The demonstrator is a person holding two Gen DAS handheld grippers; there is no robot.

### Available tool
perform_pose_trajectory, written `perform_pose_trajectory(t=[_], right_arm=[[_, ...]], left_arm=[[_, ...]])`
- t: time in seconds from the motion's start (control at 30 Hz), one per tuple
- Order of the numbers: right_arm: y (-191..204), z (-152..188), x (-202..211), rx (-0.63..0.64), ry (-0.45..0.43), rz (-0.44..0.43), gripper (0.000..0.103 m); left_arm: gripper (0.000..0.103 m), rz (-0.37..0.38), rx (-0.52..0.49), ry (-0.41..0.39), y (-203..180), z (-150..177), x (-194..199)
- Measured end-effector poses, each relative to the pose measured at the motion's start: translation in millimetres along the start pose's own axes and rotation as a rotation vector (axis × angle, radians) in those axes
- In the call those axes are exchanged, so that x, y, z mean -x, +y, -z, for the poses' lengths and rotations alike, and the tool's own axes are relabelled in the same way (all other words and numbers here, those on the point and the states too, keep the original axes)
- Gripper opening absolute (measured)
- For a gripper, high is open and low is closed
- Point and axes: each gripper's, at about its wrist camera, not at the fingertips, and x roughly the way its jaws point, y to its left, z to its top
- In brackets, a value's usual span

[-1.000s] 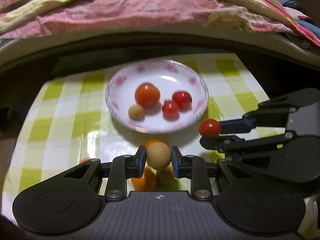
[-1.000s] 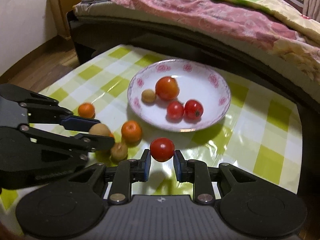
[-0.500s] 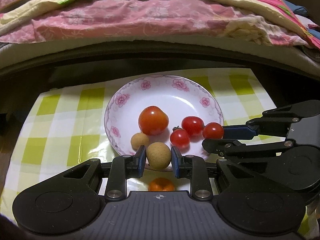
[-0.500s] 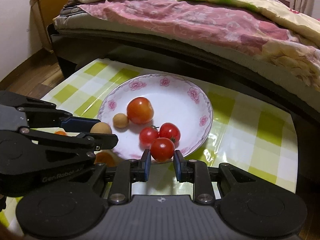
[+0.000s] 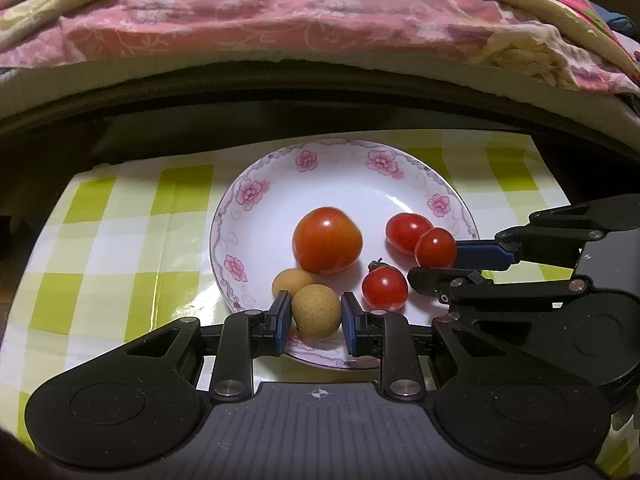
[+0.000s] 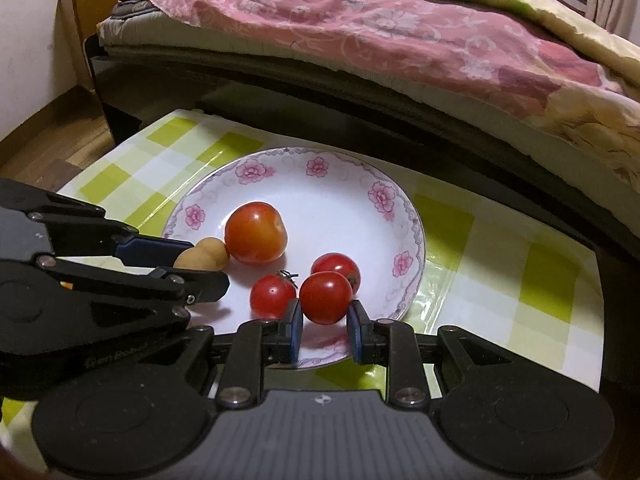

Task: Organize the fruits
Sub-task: 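Lower the longan and tomato into the plate and open both grippers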

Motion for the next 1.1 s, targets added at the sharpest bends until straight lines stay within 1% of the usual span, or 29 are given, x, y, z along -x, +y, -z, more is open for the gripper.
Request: perform_pose_trajectory(t=[0.27,0.43,0.6,0.67,0.83,1.0,1.1], right_arm=[[1.6,-3.8,-10.1,0.036,-0.002,0.025,0.029],[1.2,-4.4,-12.1,0.031,-0.008,0.026,0.029],[-1.1,-4.6,-8.9,0.018,-0.012,0.026,0.03],[-2.1,-5.2,-6.6,0.014,-0.015,0.029,0.03],[-6.5,-7.2,-0.6,-0.013,-0.029,0.029,0.033],[-6.9,-10.4,5.8,-0.026,-0.053,0.032,0.034],[-7.7,-11.7,8.7,-0.034,-0.06,0.032,0.034]], left_arm=[[0.033,-0.009,0.013,0.003,3.5,-1.1,-8.4],[0.034,-0.019,0.017,-0.005,4.6,-2.4,-6.8],[0.04,-0.026,0.023,-0.015,5.5,-3.5,-3.5],[0.044,-0.028,0.028,-0.021,6.3,-4.1,-1.9],[0.048,-0.024,0.041,-0.041,9.8,-8.0,5.1],[0.052,-0.022,0.049,-0.061,10.9,-11.2,12.0],[0.056,-0.02,0.054,-0.074,12.4,-11.9,16.2]])
